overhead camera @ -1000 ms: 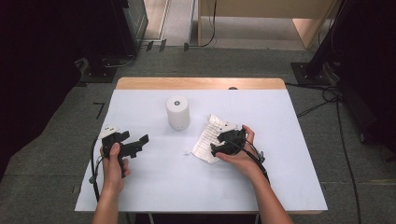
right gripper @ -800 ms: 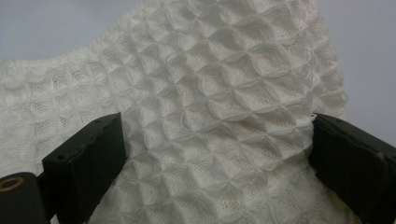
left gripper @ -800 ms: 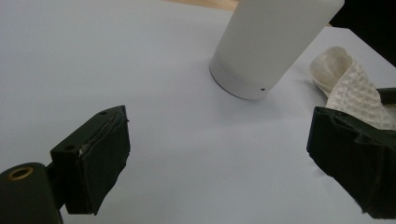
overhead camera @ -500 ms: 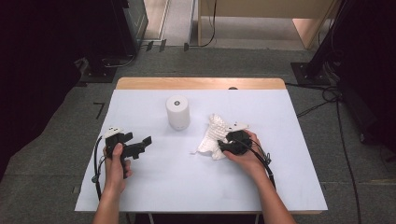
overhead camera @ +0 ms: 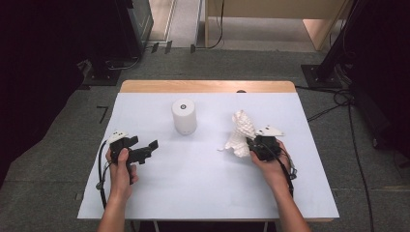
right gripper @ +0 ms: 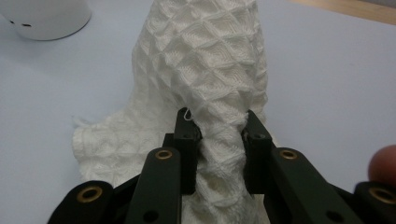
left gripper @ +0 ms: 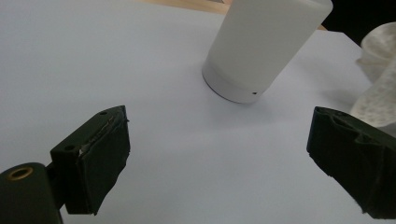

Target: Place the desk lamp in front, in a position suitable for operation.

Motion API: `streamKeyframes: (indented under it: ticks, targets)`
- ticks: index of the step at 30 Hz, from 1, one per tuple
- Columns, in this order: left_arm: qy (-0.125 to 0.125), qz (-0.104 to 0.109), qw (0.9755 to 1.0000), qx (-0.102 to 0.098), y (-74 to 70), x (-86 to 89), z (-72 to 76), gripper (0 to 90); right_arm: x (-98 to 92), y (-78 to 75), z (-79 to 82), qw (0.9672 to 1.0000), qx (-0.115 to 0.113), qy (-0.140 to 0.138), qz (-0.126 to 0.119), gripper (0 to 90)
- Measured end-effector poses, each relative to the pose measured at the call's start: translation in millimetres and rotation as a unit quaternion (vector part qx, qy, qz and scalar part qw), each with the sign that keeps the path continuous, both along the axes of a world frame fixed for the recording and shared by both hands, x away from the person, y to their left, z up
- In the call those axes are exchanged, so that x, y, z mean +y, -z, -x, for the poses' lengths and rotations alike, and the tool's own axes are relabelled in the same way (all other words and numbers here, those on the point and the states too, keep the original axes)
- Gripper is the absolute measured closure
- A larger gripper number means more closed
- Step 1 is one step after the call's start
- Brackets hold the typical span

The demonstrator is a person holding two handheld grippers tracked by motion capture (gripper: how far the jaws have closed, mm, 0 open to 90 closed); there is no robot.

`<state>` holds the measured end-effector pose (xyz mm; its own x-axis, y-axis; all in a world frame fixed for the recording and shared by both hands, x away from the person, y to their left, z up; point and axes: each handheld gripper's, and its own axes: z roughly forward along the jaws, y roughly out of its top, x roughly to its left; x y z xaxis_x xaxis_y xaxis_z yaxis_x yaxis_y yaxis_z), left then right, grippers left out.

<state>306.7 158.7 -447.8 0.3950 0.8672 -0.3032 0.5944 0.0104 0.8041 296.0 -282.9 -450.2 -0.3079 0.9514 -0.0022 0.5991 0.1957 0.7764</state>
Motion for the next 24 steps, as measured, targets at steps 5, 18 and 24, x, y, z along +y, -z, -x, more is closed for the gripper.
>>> streamKeyframes:
  ticks: [5, 18, 24]
  targets:
    - [-0.023, -0.072, 0.9965, -0.035, -3.5, -11.5, 3.8, 6.4, -35.8, -8.3, 32.5, 0.9997, 0.005, 0.024, -0.002, 71.2]
    - [0.016, -0.084, 0.9953, -0.046, 2.6, -48.5, -0.7, 6.0, -67.4, 14.4, 48.6, 0.9979, 0.012, 0.028, -0.057, 48.6]
    - [0.034, -0.070, 0.9953, -0.057, -1.0, -61.3, -5.6, 0.0, -62.2, 8.2, 52.2, 0.9975, -0.019, 0.016, -0.066, 15.4]
